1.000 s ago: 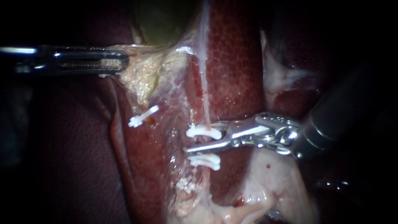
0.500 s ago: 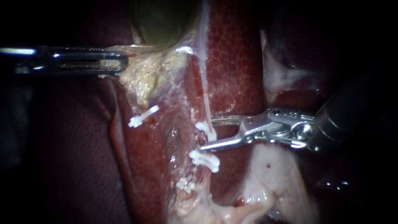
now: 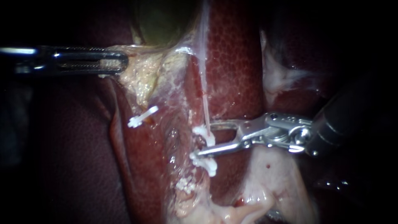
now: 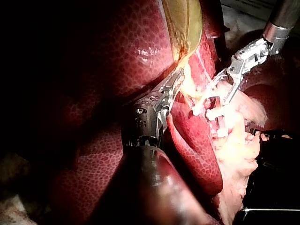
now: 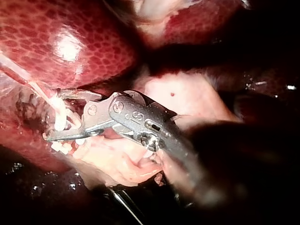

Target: Going back third clip right tube

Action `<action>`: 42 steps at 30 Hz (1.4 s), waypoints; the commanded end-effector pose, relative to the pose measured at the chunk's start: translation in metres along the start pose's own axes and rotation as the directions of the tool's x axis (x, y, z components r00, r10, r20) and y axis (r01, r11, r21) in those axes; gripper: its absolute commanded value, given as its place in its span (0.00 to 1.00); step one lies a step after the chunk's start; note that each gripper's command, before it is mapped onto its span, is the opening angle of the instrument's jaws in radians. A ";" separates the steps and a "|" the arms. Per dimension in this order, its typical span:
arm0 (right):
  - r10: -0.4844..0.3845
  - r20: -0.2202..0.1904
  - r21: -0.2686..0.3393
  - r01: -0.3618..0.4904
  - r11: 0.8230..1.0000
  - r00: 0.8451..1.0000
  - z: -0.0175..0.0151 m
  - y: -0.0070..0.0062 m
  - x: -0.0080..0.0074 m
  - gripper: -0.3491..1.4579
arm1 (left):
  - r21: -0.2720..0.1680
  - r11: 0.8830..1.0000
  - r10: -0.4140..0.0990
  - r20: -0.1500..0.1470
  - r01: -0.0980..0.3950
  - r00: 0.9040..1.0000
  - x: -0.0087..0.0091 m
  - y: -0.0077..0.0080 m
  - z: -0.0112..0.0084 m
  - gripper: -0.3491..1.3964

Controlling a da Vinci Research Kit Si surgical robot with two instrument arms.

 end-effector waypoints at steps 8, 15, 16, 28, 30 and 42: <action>0.002 -0.009 -0.008 -0.002 1.000 1.000 0.0022 0.0006 -0.0003 0.52 | 0.000 1.000 0.000 0.000 0.000 1.000 0.0000 0.0000 0.0000 0.14; 0.011 -0.050 -0.068 -0.015 0.998 0.999 0.0013 0.0024 0.0006 0.52 | -0.001 1.000 0.000 0.000 0.000 1.000 0.0000 0.0000 0.0001 0.14; 0.013 -0.052 -0.075 -0.017 0.997 0.999 0.0011 0.0027 0.0007 0.52 | -0.001 1.000 0.000 0.000 0.000 1.000 0.0000 0.0000 0.0001 0.14; 0.014 -0.068 -0.109 -0.021 0.994 0.998 -0.0027 0.0042 0.0013 0.52 | 0.000 1.000 0.000 0.000 0.000 1.000 0.0000 0.0000 0.0000 0.14; 0.004 -0.065 -0.103 -0.011 0.995 0.998 -0.0033 0.0038 0.0015 0.52 | 0.000 1.000 0.000 0.000 0.000 1.000 0.0000 0.0000 -0.0001 0.14; -0.082 -0.040 -0.033 0.081 0.996 0.996 -0.0099 0.0008 0.0031 0.52 | 0.000 1.000 0.000 0.000 0.000 1.000 0.0001 0.0000 -0.0002 0.15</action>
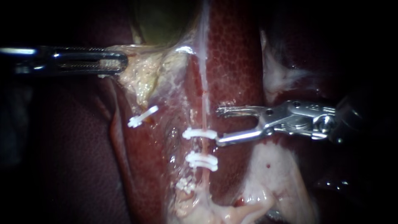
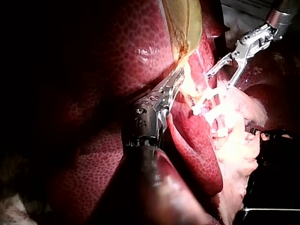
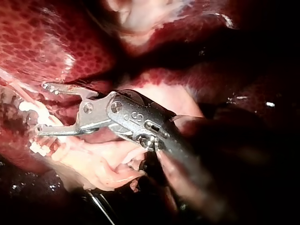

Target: Going back third clip right tube

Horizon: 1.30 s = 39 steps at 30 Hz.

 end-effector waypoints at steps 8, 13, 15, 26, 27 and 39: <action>-0.066 0.004 0.032 0.065 0.997 0.998 -0.0019 -0.0026 0.0033 0.52 | -0.001 1.000 0.000 0.000 0.000 1.000 0.0001 -0.0001 0.0001 0.15; -0.087 -0.005 0.037 0.087 0.995 0.996 -0.0024 -0.0036 0.0049 0.52 | -0.003 1.000 0.001 0.001 -0.001 1.000 0.0002 -0.0001 0.0003 0.15; -0.097 -0.005 0.039 0.097 0.995 0.995 -0.0026 -0.0038 0.0053 0.52 | -0.003 1.000 0.001 0.001 -0.001 1.000 0.0003 -0.0002 0.0003 0.16; -0.101 -0.005 0.044 0.101 0.994 0.995 -0.0035 -0.0041 0.0056 0.53 | -0.002 1.000 0.007 0.007 -0.007 1.000 0.0015 -0.0003 0.0015 0.16; -0.101 -0.005 0.044 0.101 0.994 0.995 -0.0035 -0.0041 0.0056 0.53 | 0.002 1.000 0.009 0.007 -0.009 1.000 0.0018 -0.0004 0.0018 0.16; -0.101 -0.011 0.044 0.102 0.994 0.995 -0.0035 -0.0043 0.0056 0.53 | 0.024 0.999 0.028 -0.037 -0.028 0.999 0.0056 -0.0013 0.0067 0.16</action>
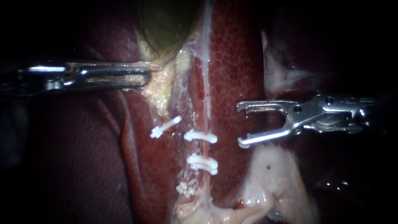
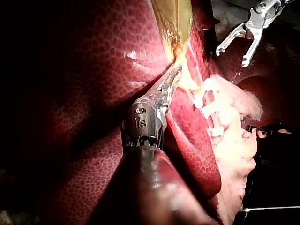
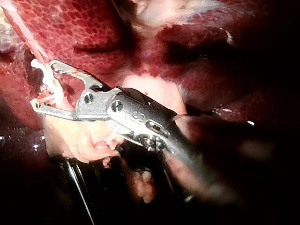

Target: Going back third clip right tube

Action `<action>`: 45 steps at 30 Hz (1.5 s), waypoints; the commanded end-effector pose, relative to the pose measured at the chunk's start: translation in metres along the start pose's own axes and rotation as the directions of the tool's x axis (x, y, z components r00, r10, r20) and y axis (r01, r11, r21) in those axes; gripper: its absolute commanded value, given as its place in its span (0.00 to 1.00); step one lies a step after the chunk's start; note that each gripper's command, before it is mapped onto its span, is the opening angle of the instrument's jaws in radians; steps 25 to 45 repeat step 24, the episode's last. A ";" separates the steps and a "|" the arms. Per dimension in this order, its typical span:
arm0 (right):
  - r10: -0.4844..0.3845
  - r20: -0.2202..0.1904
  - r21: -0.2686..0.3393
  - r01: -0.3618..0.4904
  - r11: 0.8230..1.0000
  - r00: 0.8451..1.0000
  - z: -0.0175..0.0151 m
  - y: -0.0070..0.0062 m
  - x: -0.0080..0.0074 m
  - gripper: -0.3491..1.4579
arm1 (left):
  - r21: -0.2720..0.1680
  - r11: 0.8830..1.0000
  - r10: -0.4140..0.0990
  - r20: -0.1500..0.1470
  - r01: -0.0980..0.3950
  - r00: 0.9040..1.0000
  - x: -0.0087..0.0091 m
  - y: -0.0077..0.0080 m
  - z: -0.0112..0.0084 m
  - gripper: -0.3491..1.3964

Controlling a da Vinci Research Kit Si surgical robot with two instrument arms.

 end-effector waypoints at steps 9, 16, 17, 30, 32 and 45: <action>0.000 0.000 0.001 0.000 1.000 1.000 0.0001 -0.0001 0.0000 0.53 | 0.005 1.000 -0.003 -0.009 0.003 1.000 0.0007 -0.0002 0.0014 0.16; 0.000 0.000 0.001 0.000 1.000 1.000 0.0002 -0.0002 0.0000 0.53 | 0.005 1.000 -0.003 -0.009 0.003 1.000 0.0007 -0.0002 0.0014 0.16; 0.000 0.000 0.001 0.000 1.000 1.000 0.0002 -0.0002 0.0000 0.53 | 0.005 1.000 -0.003 -0.009 0.003 1.000 0.0007 -0.0002 0.0014 0.16; 0.000 0.000 0.001 0.000 1.000 1.000 0.0001 -0.0002 0.0001 0.53 | 0.005 1.000 -0.003 -0.009 0.003 1.000 0.0006 -0.0002 0.0014 0.16; 0.000 0.000 0.001 0.000 1.000 1.000 0.0001 -0.0002 0.0001 0.53 | 0.005 1.000 -0.003 -0.009 0.003 1.000 0.0006 -0.0002 0.0014 0.16; 0.000 0.000 0.001 0.000 1.000 1.000 0.0001 -0.0002 0.0001 0.53 | 0.005 1.000 -0.003 -0.009 0.003 1.000 0.0006 -0.0002 0.0014 0.16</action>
